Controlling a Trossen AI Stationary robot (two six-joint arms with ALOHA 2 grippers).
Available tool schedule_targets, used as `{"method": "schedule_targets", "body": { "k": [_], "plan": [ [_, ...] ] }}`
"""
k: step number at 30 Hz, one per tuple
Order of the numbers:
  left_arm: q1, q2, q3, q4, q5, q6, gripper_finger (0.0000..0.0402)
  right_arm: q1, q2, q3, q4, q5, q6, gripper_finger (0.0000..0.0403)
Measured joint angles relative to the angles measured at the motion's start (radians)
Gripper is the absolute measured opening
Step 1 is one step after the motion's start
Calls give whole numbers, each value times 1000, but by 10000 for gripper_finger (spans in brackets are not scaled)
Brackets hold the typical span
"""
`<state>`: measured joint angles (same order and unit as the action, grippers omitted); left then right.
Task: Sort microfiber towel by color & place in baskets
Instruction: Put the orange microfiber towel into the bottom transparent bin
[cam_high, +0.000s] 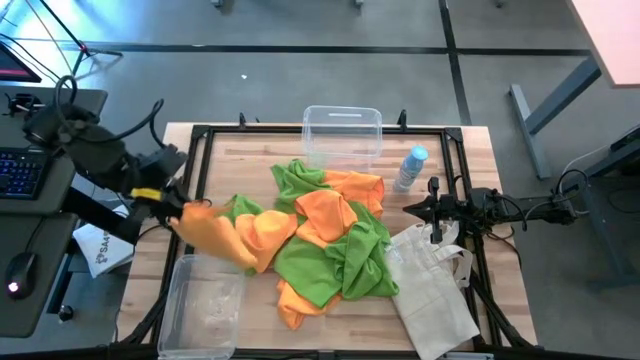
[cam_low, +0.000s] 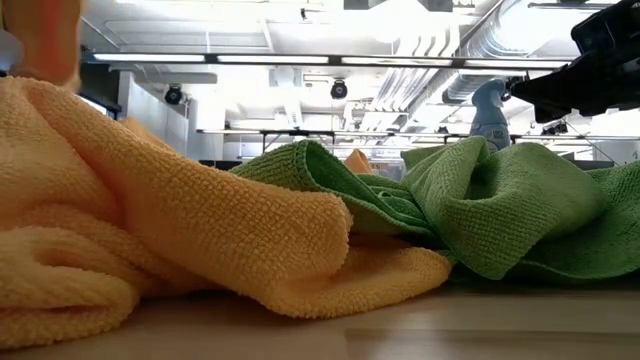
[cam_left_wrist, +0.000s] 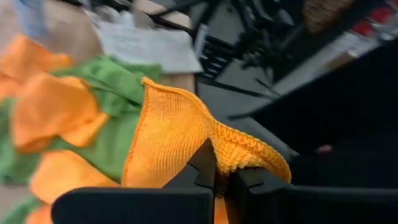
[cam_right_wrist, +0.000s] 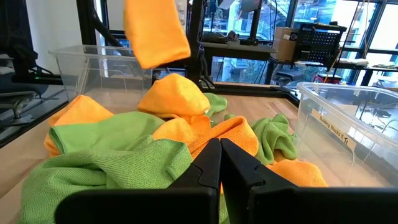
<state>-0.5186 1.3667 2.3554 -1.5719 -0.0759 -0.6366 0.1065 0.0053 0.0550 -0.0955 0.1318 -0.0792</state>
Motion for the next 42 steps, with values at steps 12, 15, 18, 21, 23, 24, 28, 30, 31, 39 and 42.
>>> {"method": "schedule_targets", "body": {
  "k": [12, 15, 18, 21, 23, 24, 28, 30, 31, 39, 42],
  "plan": [
    [-174, 2, 1, 0, 116, -356, 0, 0, 0, 0, 0, 0, 0, 0],
    [-220, 4, 1, 0, 177, -456, 0, 0, 0, 0, 0, 0, 0, 0],
    [-268, 7, 1, 1, 215, -546, 0, 0, 0, 0, 0, 0, 0, 0],
    [-323, 13, 1, 18, 244, -654, 0, 0, 0, 0, 0, 0, 0, 0],
    [-358, 20, 1, 44, 278, -725, 0, 0, 0, 0, 0, 0, 0, 0],
    [-375, 24, 1, 61, 290, -756, 0, 0, 0, 0, 0, 0, 0, 0],
    [-433, 49, 1, 112, 303, -792, 0, 0, 0, 0, 0, 0, 0, 0],
    [-449, 65, 1, 102, 284, -758, 0, 0, 0, 0, 0, 0, 0, 0],
    [-453, 74, 1, 88, 265, -727, 0, 0, 0, 0, 0, 0, 0, 0],
    [-452, 147, -38, 3, 195, -488, 0, 0, 0, 0, 0, 0, 0, 0],
    [-452, 157, -96, 1, 186, -431, 0, 0, 0, 0, 0, 0, 0, 0]
  ]
}}
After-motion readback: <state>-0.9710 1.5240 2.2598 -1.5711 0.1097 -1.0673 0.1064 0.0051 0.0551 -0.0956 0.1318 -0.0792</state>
